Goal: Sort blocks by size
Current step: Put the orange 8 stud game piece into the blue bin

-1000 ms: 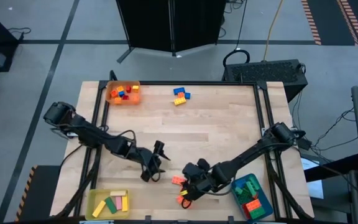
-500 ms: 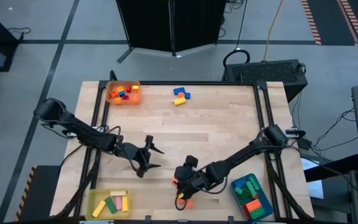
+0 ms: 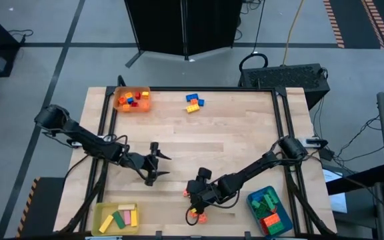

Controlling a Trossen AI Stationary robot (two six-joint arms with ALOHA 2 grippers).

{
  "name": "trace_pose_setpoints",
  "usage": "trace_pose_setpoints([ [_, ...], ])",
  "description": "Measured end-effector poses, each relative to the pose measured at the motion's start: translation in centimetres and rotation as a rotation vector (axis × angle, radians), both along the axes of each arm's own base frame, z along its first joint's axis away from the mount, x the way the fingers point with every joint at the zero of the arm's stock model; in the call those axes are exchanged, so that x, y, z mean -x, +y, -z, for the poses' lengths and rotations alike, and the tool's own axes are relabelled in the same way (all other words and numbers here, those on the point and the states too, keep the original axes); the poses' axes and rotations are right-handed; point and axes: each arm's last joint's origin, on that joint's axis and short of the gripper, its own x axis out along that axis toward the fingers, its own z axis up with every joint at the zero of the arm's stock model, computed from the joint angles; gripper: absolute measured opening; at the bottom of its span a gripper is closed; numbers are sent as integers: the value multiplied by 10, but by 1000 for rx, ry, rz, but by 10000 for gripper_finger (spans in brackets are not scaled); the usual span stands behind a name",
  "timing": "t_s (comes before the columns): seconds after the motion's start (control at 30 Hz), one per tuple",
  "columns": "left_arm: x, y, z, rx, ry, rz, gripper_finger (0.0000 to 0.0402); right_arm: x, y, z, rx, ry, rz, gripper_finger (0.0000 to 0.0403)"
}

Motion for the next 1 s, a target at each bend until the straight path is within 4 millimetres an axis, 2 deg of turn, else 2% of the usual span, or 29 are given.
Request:
trace_pose_setpoints([
  [0.17, 0, -1, 0, 9, 0, -2, 272, 0, 1, 9, -11, 35, -27, 224],
  [0.5, 0, -1, 0, 8, 0, -4, 272, 3, 0, 9, -14, 63, 4, 221],
  [0.6, 0, 0, 0, 6, -3, -22, 272, 5, -1, 11, -21, 82, 29, 203],
  [0.8, 1, 1, 1, -3, -2, -73, 272, 4, -2, 10, -35, 74, 48, 124],
  [1.0, 1, 2, 1, -8, -5, -84, 272, 5, -2, 9, -39, 73, 50, 119],
])
